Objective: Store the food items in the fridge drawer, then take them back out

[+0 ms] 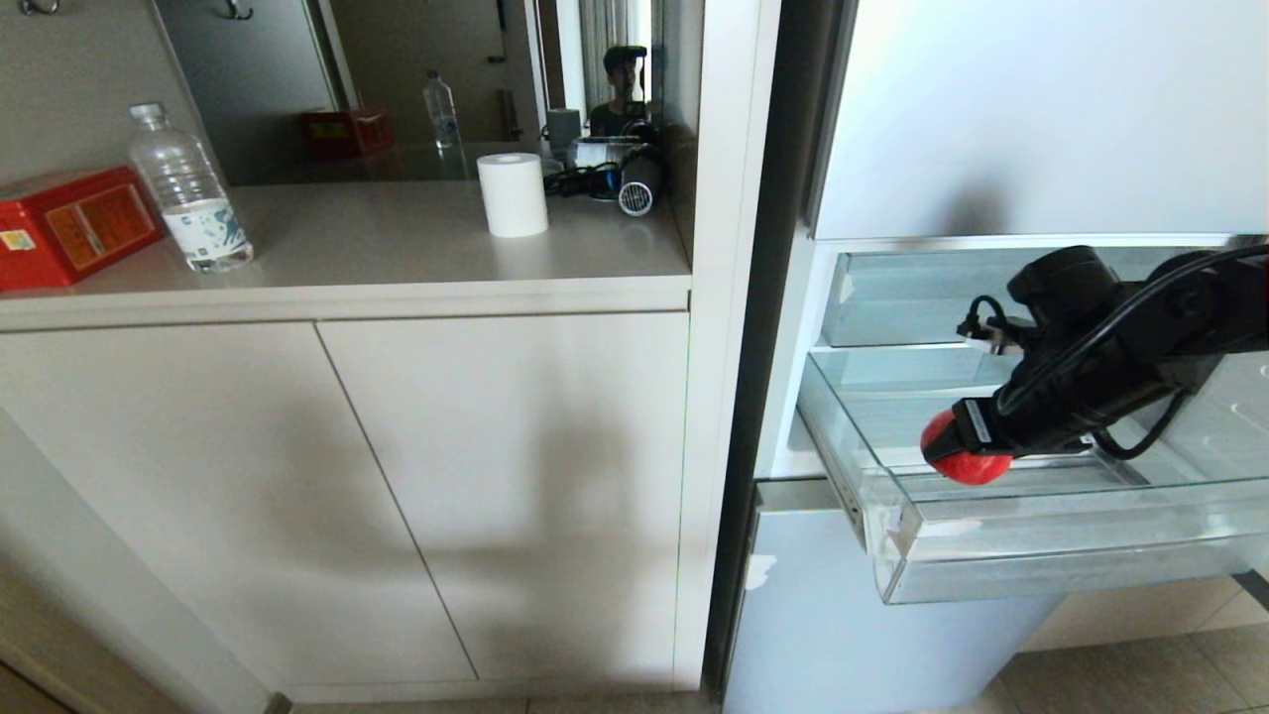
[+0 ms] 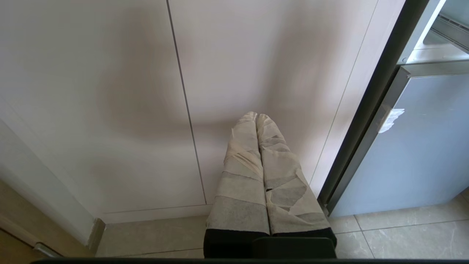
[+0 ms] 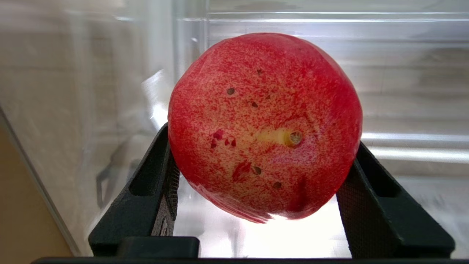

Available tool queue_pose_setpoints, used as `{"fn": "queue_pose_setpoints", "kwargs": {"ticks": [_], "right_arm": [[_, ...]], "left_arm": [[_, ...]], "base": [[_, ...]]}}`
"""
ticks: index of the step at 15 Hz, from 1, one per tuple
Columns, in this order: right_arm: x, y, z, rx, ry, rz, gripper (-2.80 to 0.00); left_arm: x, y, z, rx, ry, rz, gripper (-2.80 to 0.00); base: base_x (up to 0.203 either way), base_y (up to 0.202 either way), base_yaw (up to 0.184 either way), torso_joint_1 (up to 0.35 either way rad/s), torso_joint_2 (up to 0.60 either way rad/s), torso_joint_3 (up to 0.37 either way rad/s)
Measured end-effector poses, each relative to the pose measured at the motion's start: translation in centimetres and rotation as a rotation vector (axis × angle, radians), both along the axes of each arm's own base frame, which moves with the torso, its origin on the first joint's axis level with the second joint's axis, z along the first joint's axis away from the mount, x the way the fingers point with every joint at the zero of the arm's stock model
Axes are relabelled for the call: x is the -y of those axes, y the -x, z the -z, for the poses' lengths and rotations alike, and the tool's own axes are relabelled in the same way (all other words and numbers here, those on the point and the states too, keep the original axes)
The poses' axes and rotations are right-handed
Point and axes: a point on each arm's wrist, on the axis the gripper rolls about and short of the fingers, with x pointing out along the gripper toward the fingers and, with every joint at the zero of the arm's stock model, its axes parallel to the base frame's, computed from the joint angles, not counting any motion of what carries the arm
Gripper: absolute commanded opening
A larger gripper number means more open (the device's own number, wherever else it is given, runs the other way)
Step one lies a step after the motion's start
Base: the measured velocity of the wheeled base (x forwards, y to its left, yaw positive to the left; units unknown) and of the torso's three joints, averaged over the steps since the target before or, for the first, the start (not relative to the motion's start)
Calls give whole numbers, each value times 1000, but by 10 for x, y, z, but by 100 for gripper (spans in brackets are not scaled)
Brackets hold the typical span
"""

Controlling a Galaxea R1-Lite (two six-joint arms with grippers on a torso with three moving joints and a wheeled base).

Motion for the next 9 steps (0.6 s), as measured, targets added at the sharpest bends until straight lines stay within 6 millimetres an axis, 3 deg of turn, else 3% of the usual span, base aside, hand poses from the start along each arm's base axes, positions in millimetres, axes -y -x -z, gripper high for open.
{"fn": "queue_pose_setpoints", "kwargs": {"ticks": [4,7,9], "right_arm": [[5,58,-47,123,-28,35,-280],[12,124,-70,213,-36,50,-280],[16,171,-70,264,-37,59,-280]], "left_arm": [[0,0,0,0,0,0,-280],[0,0,0,0,0,0,-280],[0,0,0,0,0,0,-280]], "base": [[0,0,0,0,0,0],[0,0,0,0,0,0],[0,0,0,0,0,0]]}}
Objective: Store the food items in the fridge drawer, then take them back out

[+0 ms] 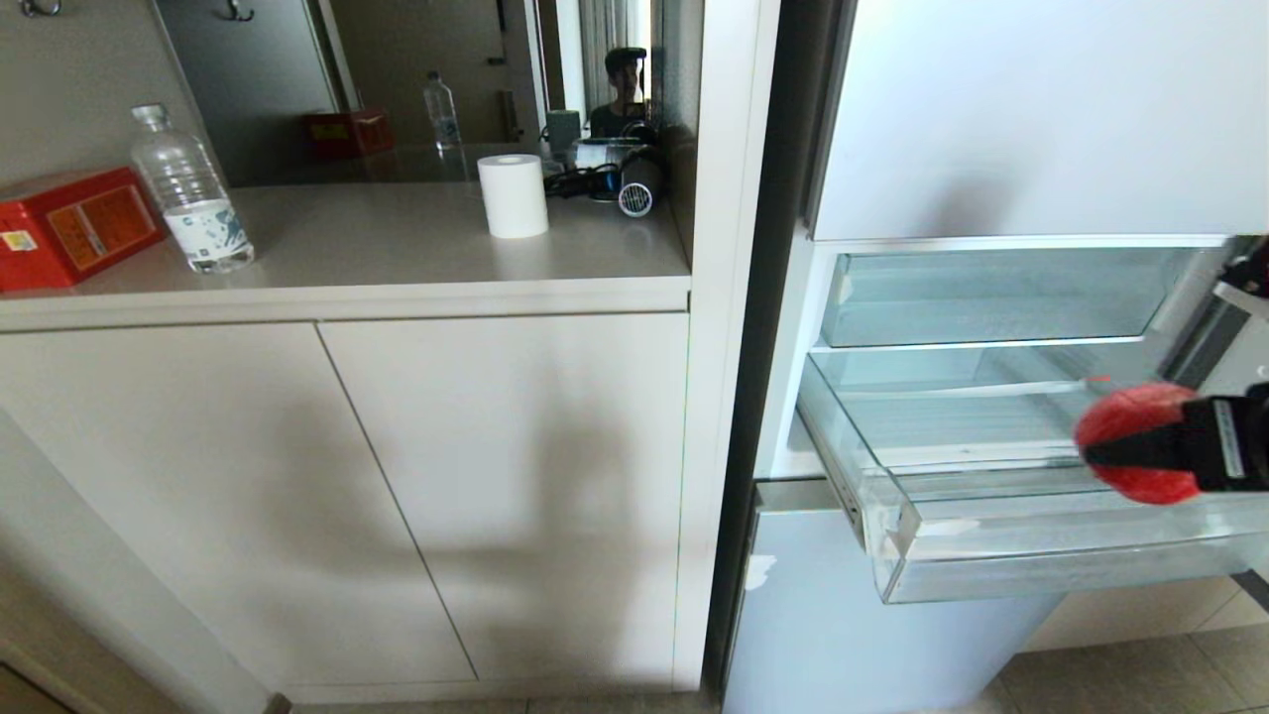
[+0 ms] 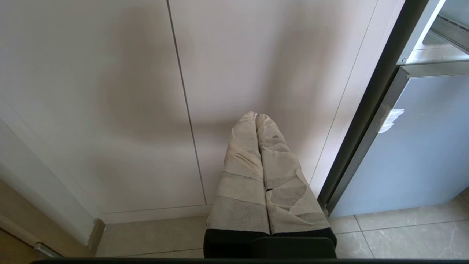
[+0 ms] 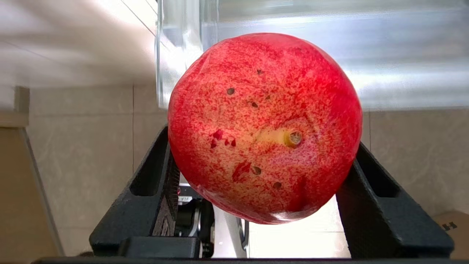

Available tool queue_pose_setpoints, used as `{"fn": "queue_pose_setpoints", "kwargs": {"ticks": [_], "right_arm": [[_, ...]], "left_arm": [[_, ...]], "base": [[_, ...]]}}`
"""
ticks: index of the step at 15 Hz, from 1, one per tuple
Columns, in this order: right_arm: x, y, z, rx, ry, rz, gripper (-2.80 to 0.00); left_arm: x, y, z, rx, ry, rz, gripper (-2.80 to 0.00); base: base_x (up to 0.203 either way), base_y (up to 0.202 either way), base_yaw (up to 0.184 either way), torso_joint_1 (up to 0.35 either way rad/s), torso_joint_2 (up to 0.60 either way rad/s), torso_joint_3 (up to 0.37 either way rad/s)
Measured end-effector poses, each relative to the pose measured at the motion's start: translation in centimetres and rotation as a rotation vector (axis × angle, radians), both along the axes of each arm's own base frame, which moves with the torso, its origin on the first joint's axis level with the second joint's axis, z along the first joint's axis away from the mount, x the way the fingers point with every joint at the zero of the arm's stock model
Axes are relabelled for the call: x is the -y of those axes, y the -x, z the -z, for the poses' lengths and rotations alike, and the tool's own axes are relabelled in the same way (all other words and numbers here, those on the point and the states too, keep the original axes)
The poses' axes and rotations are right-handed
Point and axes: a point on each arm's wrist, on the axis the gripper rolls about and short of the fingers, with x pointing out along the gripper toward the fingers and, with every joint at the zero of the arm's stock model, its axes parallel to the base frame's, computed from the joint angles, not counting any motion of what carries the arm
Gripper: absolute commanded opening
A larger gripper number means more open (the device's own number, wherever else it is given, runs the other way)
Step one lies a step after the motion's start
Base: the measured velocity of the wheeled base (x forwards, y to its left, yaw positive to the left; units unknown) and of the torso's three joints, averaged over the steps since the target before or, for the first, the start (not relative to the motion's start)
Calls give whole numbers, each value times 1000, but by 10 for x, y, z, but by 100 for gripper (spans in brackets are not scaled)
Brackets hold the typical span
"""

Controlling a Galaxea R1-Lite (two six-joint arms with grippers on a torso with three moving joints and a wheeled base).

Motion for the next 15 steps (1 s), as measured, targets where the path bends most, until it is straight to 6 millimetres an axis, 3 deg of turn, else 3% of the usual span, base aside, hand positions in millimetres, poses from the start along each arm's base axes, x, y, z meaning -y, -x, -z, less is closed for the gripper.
{"fn": "queue_pose_setpoints", "kwargs": {"ticks": [3,7,10,15], "right_arm": [[5,58,24,92,16,33,-280],[10,109,52,192,93,151,-280],[11,128,64,217,115,189,-280],[13,138,87,193,212,236,-280]], "left_arm": [[0,0,0,0,0,0,-280],[0,0,0,0,0,0,-280],[0,0,0,0,0,0,-280],[0,0,0,0,0,0,-280]], "base": [[0,0,0,0,0,0],[0,0,0,0,0,0],[0,0,0,0,0,0],[2,1,-46,2,2,0]]}}
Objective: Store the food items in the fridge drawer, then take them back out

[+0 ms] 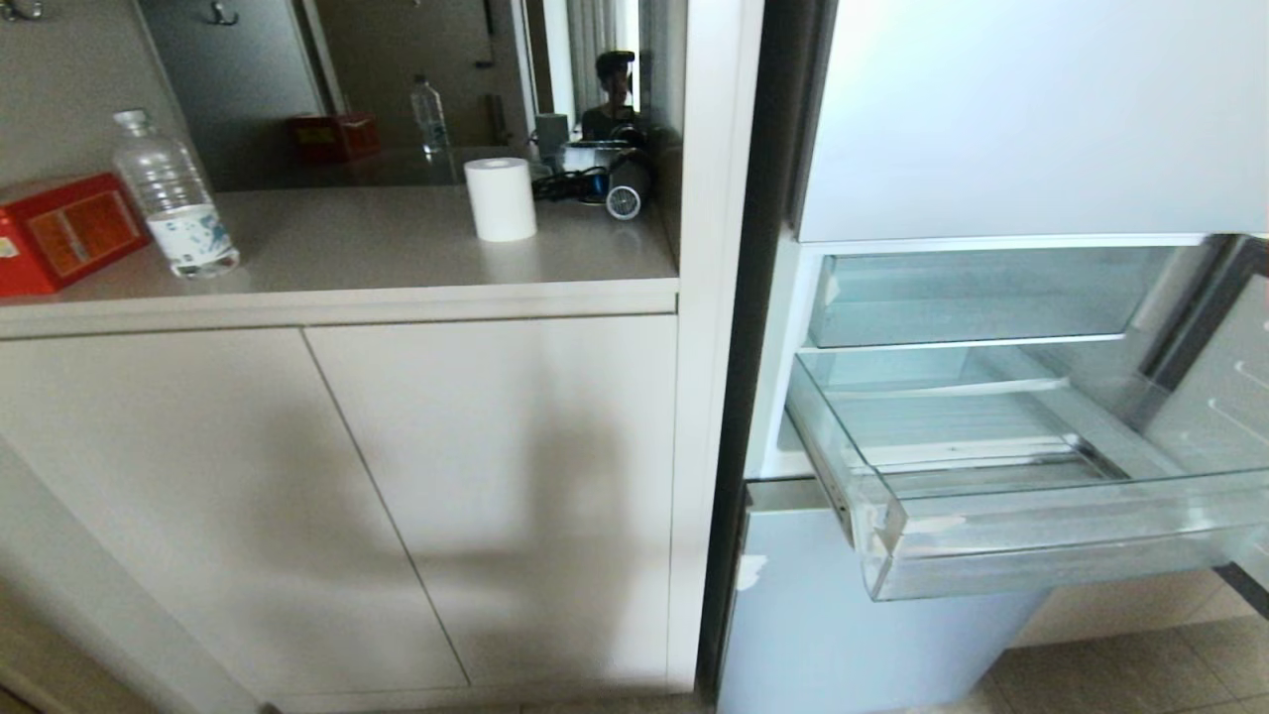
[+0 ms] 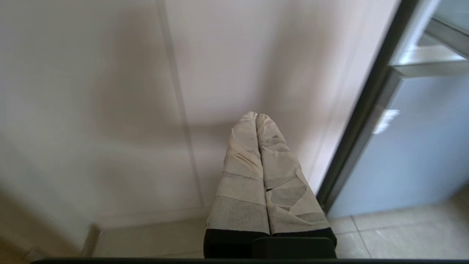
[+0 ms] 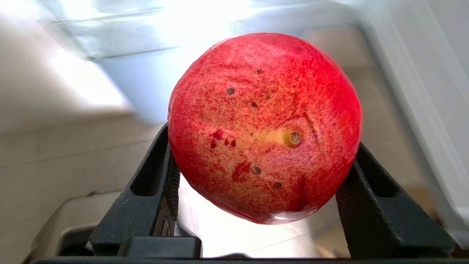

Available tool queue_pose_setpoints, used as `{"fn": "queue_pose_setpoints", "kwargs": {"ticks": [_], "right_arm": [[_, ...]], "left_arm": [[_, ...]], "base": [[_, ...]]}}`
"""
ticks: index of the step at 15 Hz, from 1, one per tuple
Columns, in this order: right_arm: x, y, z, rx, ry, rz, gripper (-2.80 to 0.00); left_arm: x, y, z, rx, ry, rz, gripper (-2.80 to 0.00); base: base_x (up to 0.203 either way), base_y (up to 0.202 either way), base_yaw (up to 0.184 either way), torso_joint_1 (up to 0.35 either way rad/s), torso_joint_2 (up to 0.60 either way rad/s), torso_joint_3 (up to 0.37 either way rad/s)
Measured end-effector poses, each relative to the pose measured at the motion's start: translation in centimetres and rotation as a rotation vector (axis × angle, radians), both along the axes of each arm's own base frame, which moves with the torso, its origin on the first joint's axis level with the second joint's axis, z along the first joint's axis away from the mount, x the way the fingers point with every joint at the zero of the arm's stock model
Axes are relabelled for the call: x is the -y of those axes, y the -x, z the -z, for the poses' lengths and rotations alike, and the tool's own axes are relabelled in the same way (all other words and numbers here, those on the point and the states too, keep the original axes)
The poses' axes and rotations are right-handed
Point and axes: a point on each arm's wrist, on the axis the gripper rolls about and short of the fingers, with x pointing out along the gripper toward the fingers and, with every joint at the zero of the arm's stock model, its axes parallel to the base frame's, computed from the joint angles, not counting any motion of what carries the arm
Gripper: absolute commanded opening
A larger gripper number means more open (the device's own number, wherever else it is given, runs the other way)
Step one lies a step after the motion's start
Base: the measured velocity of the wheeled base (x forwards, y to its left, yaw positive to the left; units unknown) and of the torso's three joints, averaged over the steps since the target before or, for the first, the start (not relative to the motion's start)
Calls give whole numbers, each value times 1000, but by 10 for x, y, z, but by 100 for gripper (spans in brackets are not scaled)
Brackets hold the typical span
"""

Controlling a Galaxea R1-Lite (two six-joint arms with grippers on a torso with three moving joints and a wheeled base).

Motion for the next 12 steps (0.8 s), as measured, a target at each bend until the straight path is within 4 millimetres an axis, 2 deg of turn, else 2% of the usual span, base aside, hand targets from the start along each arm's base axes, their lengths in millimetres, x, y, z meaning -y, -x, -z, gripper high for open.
{"fn": "queue_pose_setpoints", "kwargs": {"ticks": [4,12], "right_arm": [[0,0,11,13,3,11,-280],[5,-3,16,6,20,135,-280]], "left_arm": [[0,0,0,0,0,0,-280],[0,0,0,0,0,-1,-280]], "base": [[0,8,-175,3,0,3],[-2,7,-172,2,3,2]]}}
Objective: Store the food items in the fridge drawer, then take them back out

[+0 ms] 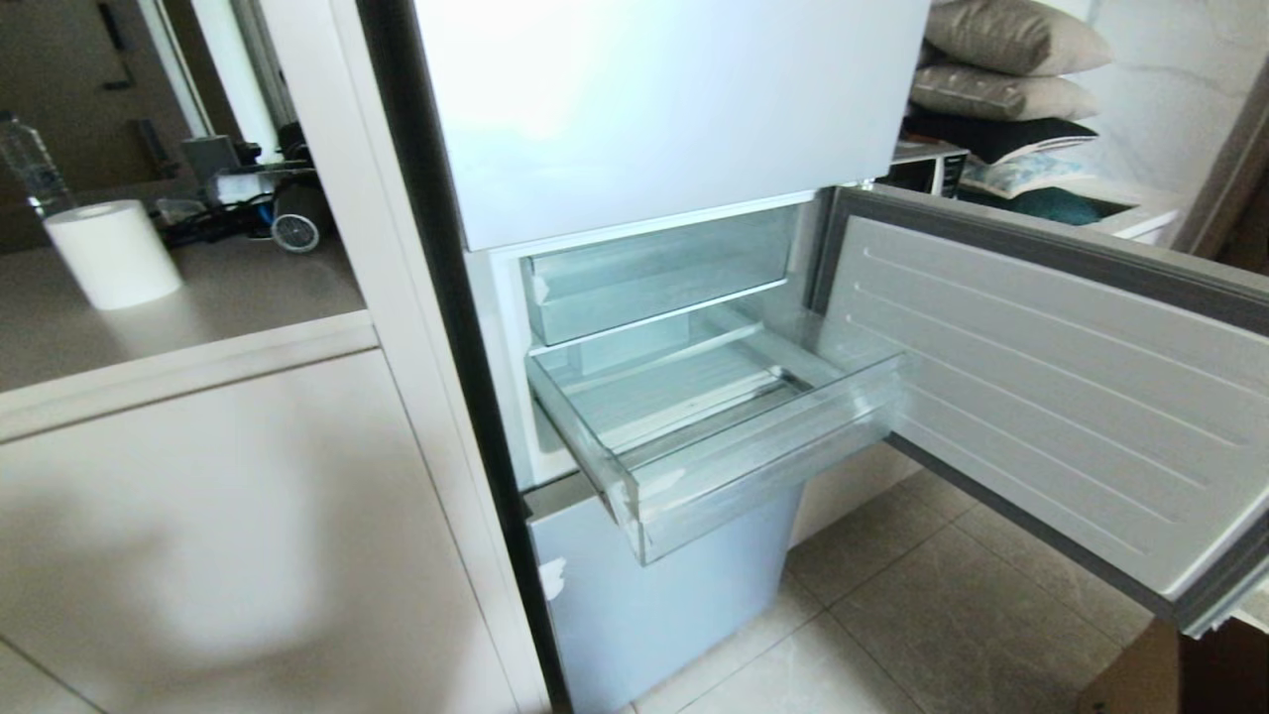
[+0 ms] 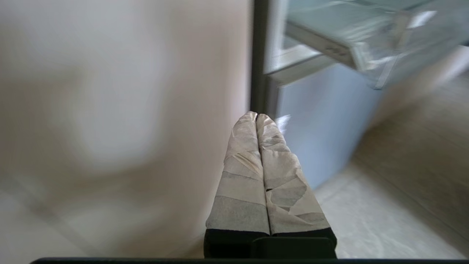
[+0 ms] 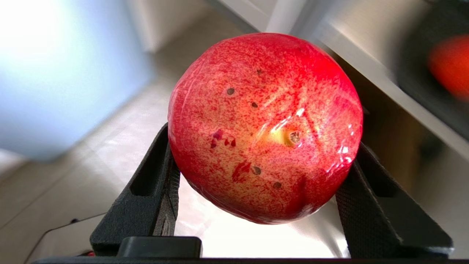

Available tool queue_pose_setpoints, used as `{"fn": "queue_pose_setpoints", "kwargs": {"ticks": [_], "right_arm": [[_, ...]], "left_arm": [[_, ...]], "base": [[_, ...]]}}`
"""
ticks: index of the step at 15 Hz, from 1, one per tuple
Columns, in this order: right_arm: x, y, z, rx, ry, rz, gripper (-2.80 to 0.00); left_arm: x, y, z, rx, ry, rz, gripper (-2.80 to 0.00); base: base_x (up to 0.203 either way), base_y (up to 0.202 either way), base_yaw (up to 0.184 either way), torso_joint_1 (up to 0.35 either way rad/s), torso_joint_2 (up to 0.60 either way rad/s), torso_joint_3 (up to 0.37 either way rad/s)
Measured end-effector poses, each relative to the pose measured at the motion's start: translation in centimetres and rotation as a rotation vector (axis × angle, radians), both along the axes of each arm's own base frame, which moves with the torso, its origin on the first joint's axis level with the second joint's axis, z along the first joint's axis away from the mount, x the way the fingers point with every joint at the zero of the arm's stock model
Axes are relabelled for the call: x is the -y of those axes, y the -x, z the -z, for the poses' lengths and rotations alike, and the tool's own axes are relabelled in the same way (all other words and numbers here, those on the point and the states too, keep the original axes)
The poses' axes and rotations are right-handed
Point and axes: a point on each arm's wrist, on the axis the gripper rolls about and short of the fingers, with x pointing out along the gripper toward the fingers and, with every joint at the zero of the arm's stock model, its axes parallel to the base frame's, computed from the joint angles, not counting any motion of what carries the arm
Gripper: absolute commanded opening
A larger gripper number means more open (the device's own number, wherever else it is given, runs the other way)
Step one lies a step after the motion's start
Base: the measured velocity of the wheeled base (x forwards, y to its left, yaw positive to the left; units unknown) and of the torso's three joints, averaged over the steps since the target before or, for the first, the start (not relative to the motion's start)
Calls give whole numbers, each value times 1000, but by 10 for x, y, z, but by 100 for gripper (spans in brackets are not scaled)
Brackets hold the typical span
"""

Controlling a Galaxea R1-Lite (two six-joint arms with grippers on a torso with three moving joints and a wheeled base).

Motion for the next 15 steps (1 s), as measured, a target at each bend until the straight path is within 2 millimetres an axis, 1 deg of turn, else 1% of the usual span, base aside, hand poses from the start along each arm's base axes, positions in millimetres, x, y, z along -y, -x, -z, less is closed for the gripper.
{"fn": "queue_pose_setpoints", "kwargs": {"ticks": [2,3,6,8,10,12,15], "right_arm": [[1,-1,5,1,4,27,-280],[2,-4,5,24,5,50,-280],[13,-19,-6,119,-10,203,-280],[29,-34,-12,161,-22,348,-280],[51,-46,-15,191,-28,478,-280],[74,-51,-15,197,-29,597,-280],[106,-51,-11,199,-45,723,-280]], "left_arm": [[0,0,0,0,0,1,-280],[0,0,0,0,0,1,-280],[0,0,0,0,0,1,-280],[0,0,0,0,0,1,-280],[0,0,0,0,0,0,-280],[0,0,0,0,0,1,-280],[0,0,0,0,0,0,-280]], "base": [[-1,4,-94,1,1,5],[0,0,0,0,0,0],[0,0,0,0,0,0],[0,0,0,0,0,0],[0,0,0,0,0,0],[0,0,0,0,0,0],[0,0,0,0,0,0]]}}
